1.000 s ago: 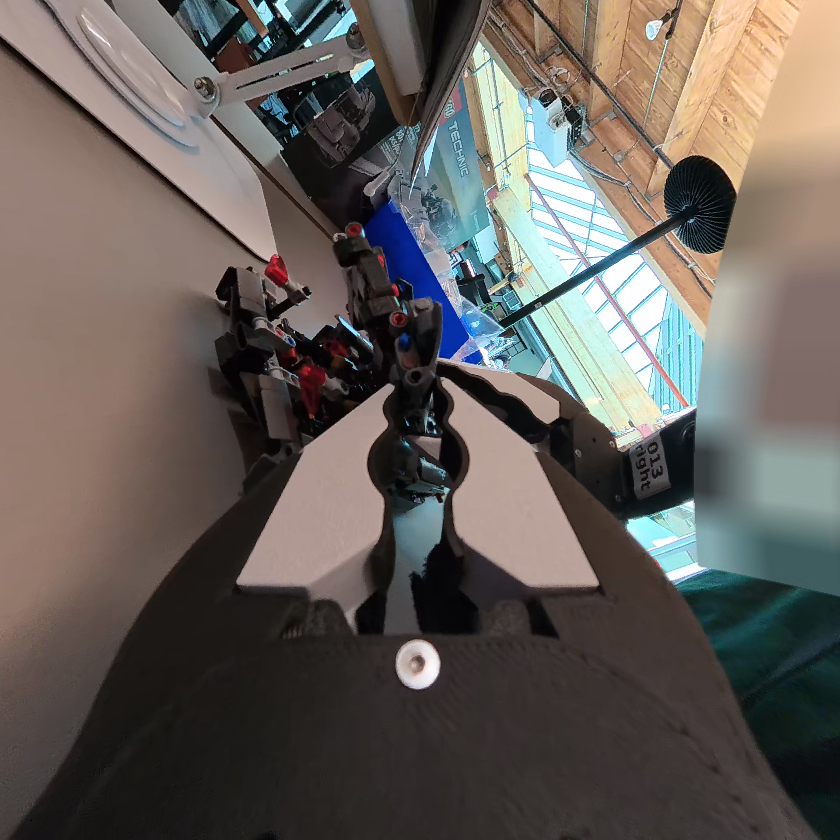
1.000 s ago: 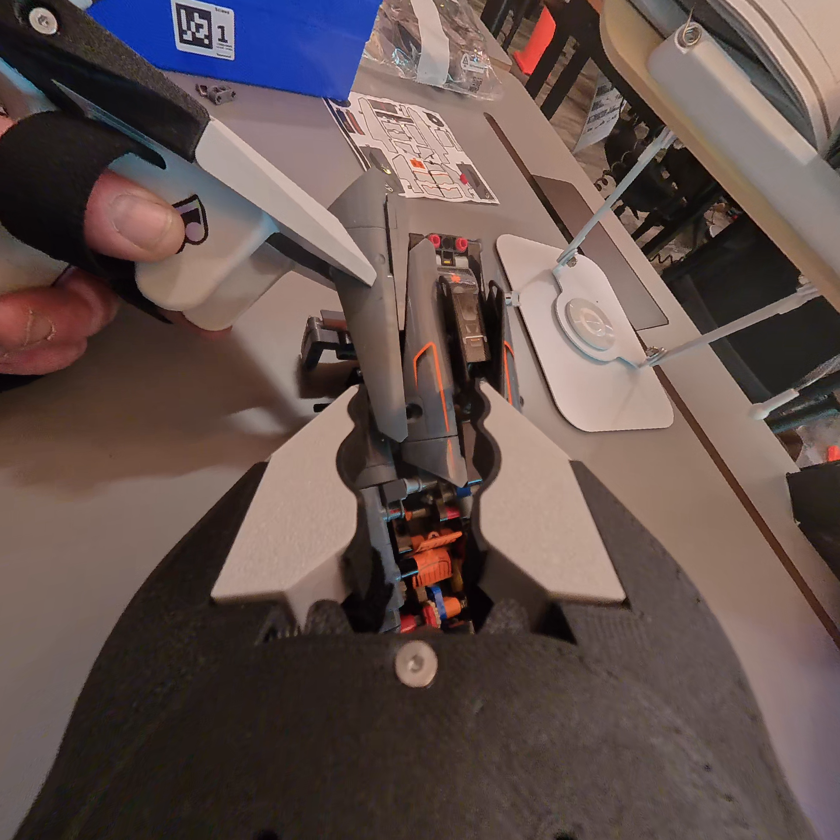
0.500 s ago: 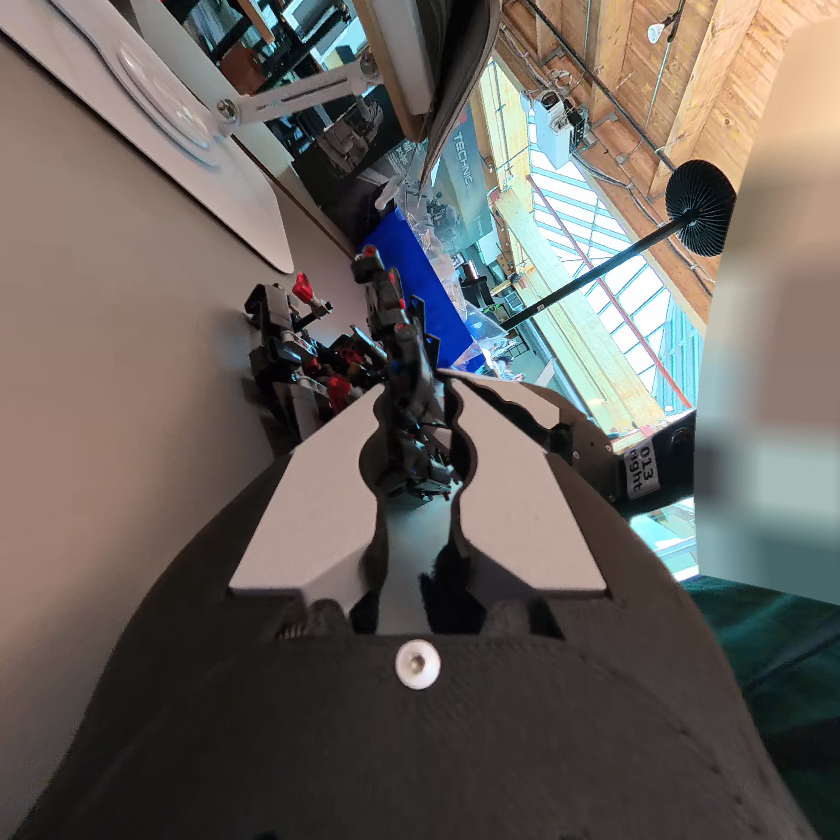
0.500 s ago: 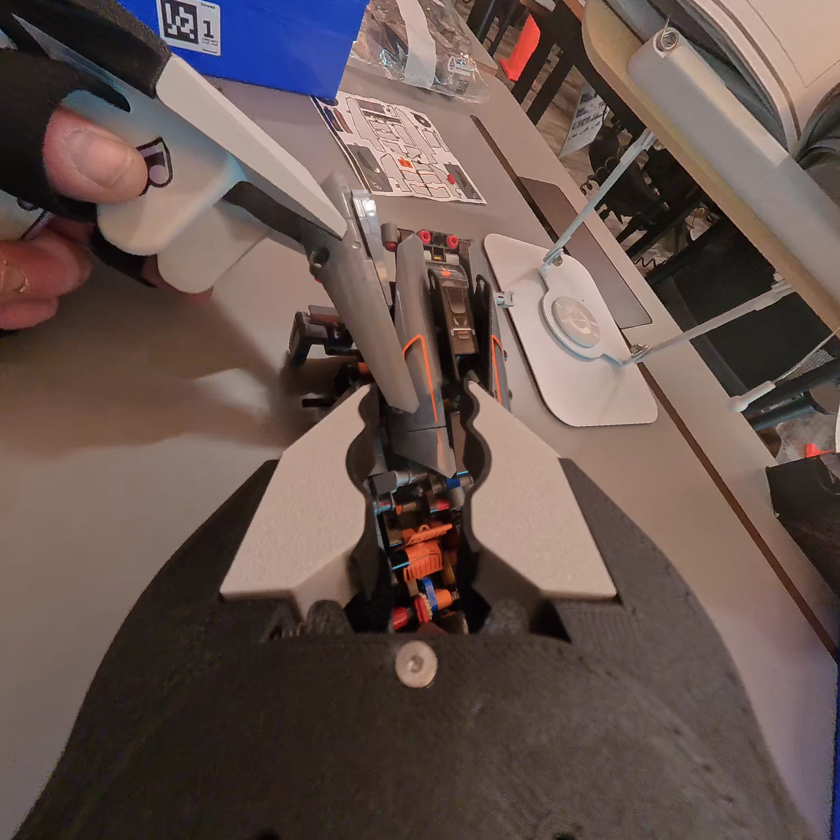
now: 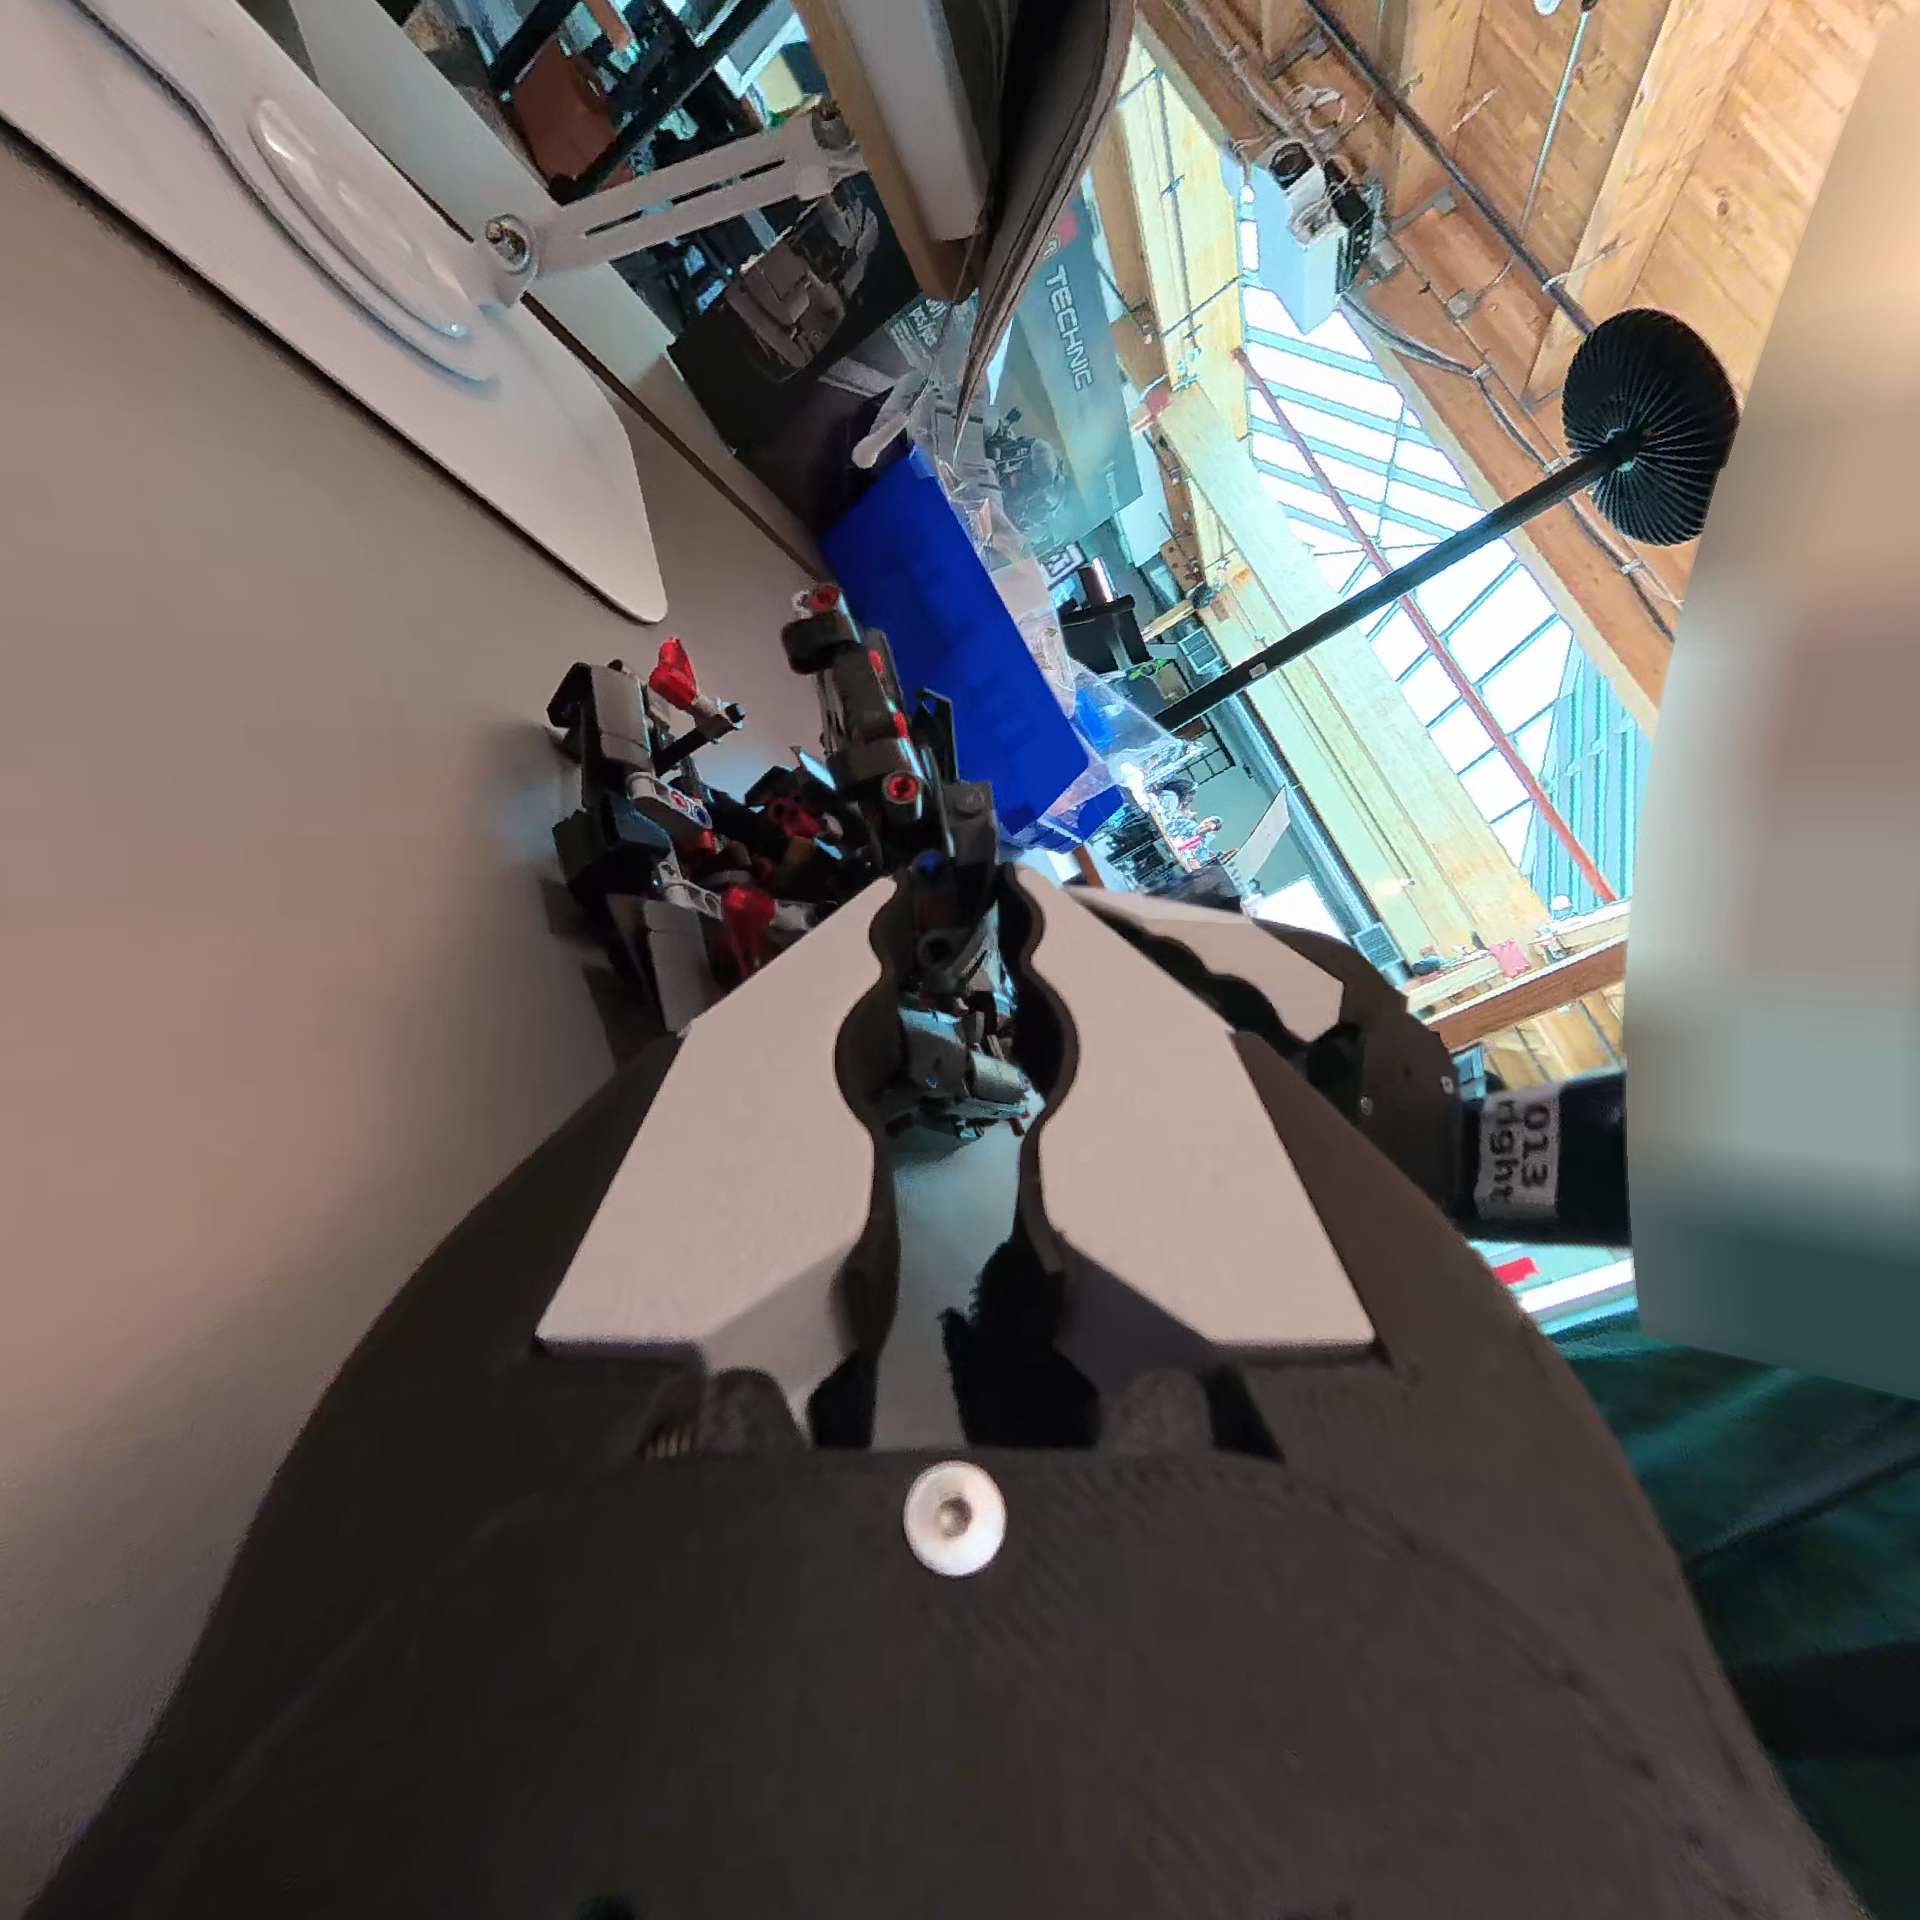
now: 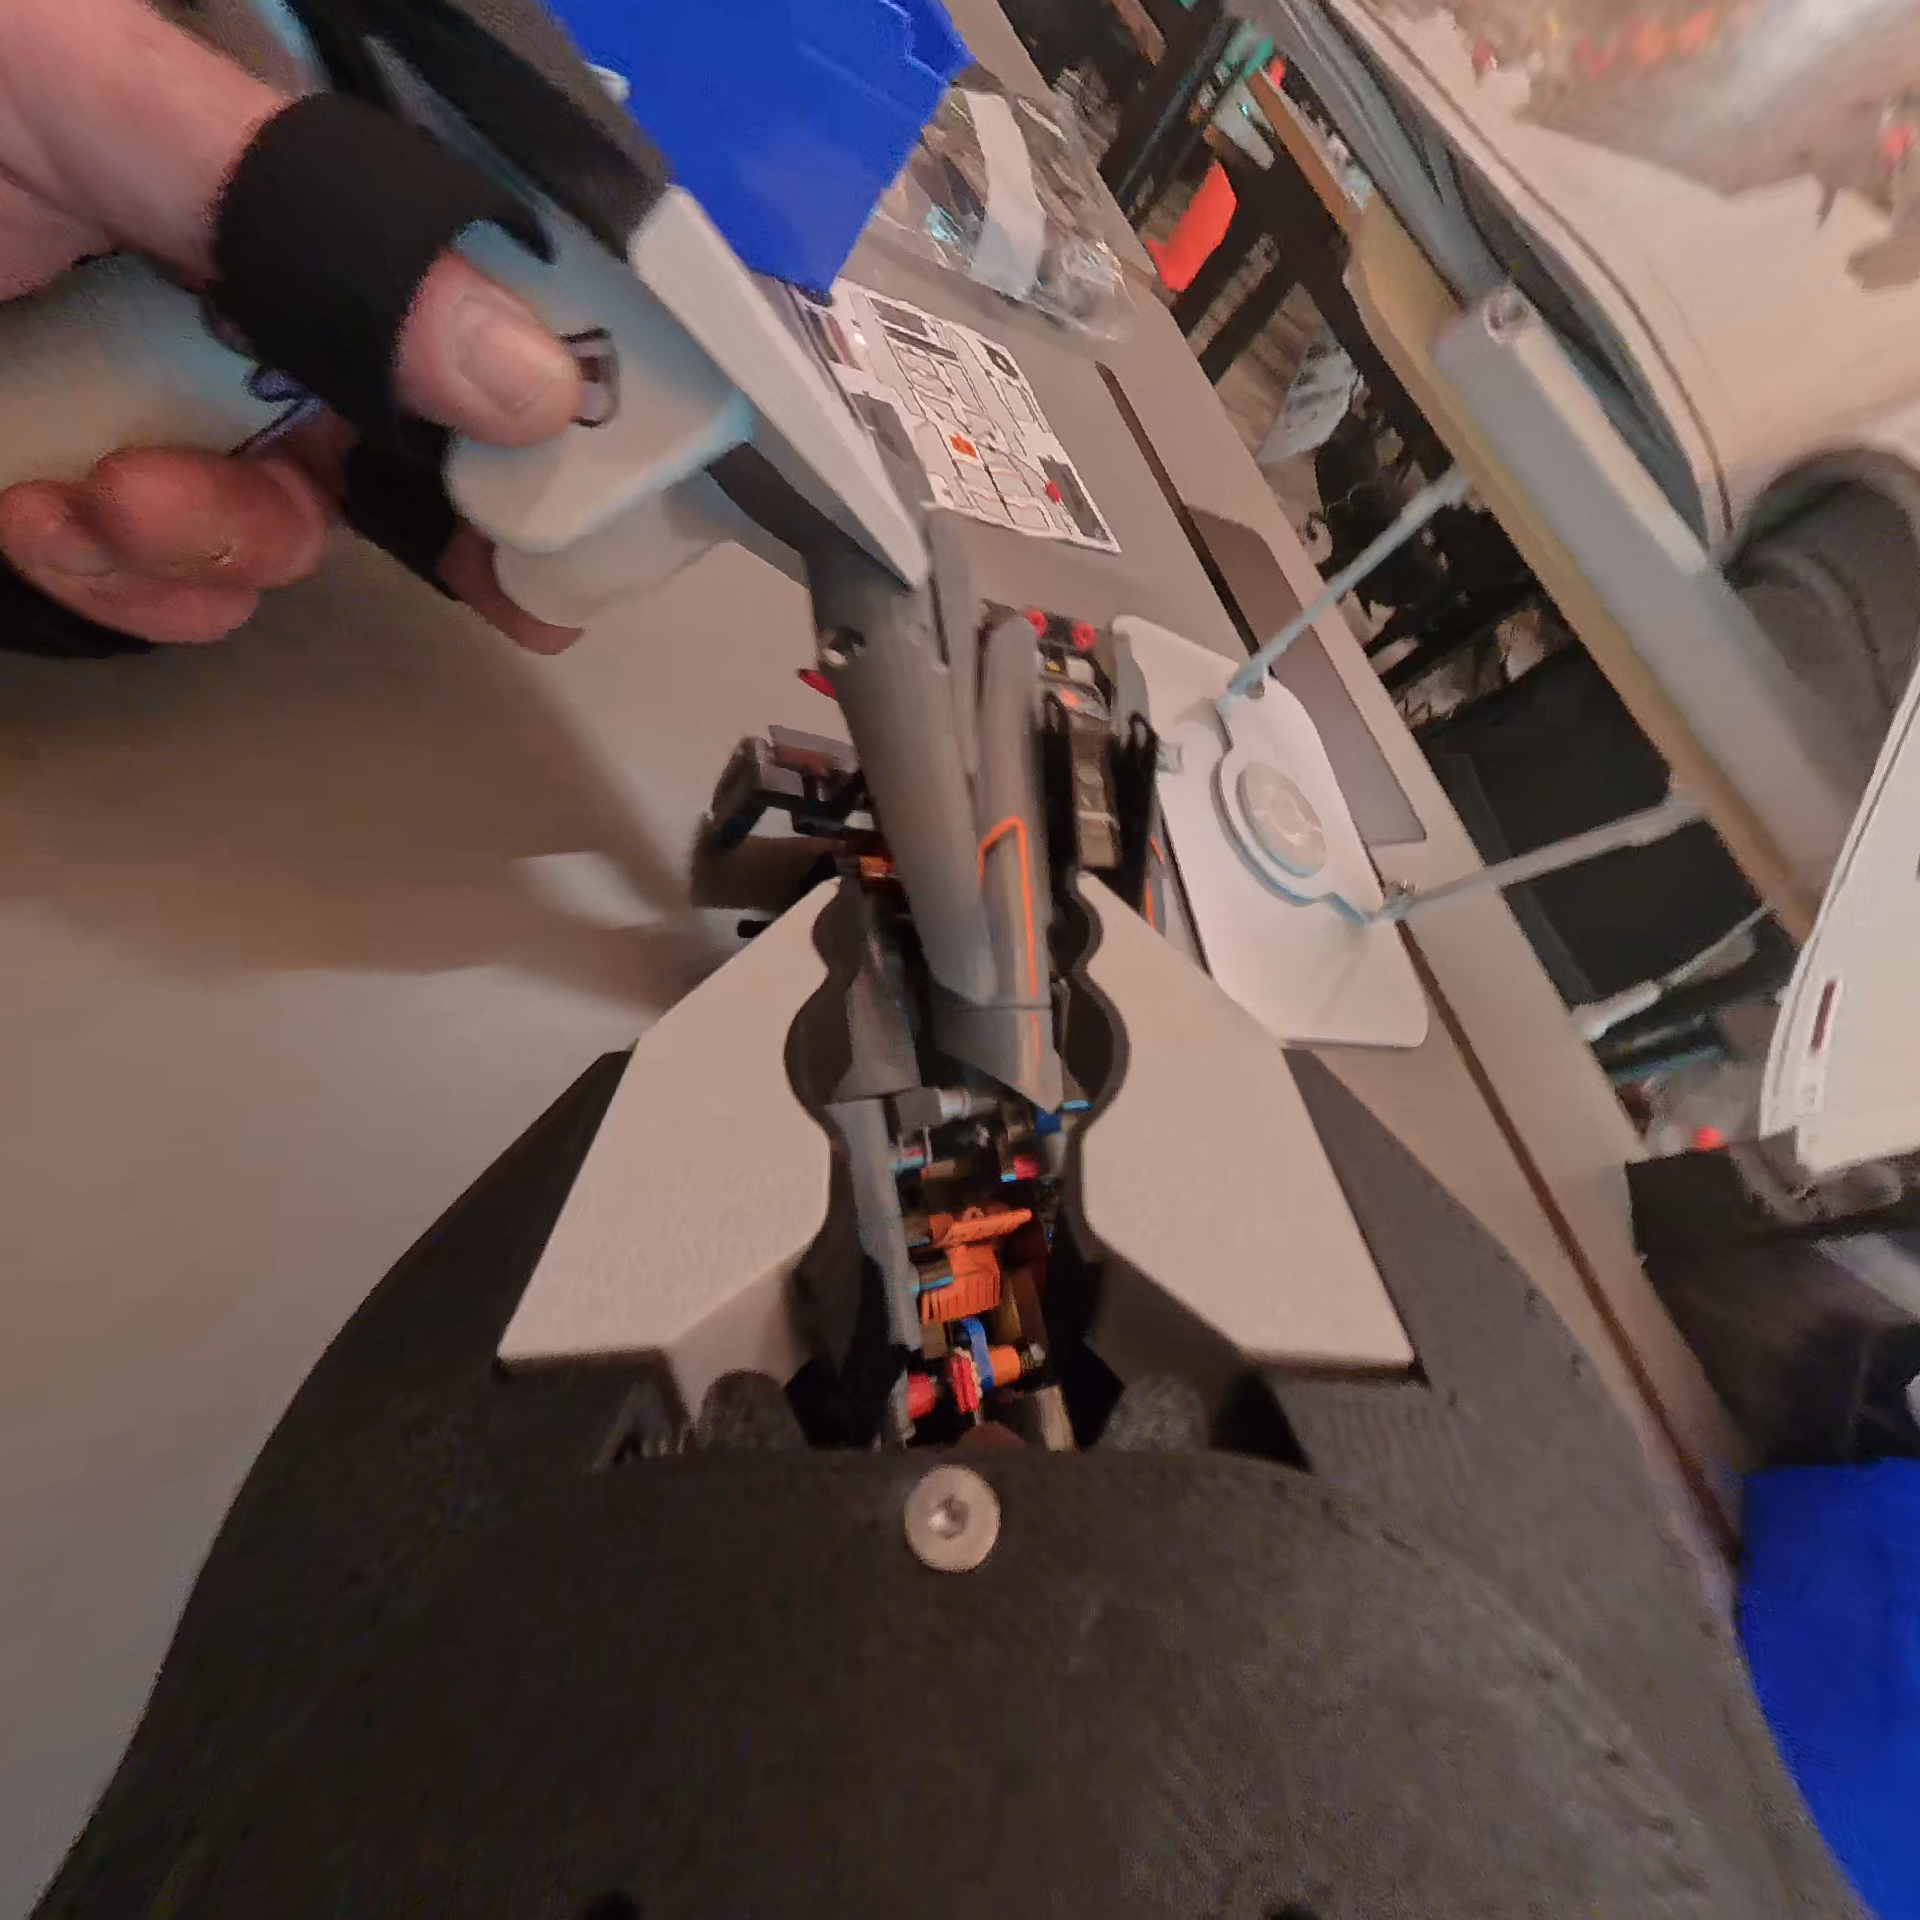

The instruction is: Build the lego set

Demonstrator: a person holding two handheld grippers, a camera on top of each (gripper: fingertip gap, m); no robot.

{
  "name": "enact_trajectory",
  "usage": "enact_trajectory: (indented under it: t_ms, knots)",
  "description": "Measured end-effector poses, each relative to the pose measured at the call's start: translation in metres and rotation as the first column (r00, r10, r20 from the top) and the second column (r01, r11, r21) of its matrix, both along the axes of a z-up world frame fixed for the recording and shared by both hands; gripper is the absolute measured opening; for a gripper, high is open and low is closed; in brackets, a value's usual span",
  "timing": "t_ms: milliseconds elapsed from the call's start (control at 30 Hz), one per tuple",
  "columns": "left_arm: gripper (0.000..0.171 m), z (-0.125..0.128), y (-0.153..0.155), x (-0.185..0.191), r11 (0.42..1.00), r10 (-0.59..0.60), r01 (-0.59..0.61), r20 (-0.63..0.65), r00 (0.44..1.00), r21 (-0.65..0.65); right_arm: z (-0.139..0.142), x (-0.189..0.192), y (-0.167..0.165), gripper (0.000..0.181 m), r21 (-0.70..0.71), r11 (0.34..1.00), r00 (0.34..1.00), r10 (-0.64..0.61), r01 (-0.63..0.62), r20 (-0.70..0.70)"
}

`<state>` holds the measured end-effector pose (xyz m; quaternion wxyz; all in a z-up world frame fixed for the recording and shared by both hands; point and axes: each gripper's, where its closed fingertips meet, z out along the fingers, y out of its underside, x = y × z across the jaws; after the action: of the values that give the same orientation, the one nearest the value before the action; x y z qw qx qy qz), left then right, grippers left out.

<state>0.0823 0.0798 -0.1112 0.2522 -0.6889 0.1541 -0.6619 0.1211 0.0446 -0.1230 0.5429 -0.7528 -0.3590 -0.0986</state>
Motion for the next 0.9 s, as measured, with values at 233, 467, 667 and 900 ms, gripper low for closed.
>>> enact_trajectory:
  t_ms: [233,467,667,900]
  knots:
    - [0.014,0.005,-0.007,-0.012,0.994,0.011,-0.01,0.007,1.0,-0.105,-0.003,-0.029,0.006,0.024,0.076,0.996,0.97,0.023,-0.043,0.242]
    - [0.014,0.01,-0.028,-0.021,0.973,-0.041,0.059,0.086,0.995,-0.223,0.015,-0.03,0.007,0.015,0.178,0.983,0.929,-0.037,-0.031,0.369]
    - [0.014,0.013,-0.048,-0.022,0.953,-0.121,0.153,0.134,0.984,-0.263,0.025,-0.034,-0.007,0.011,0.213,0.976,0.896,-0.066,-0.033,0.439]
    - [0.018,0.028,-0.067,-0.021,0.938,-0.217,0.257,0.184,0.959,-0.232,0.029,-0.032,-0.026,0.006,0.178,0.984,0.917,-0.082,0.013,0.39]
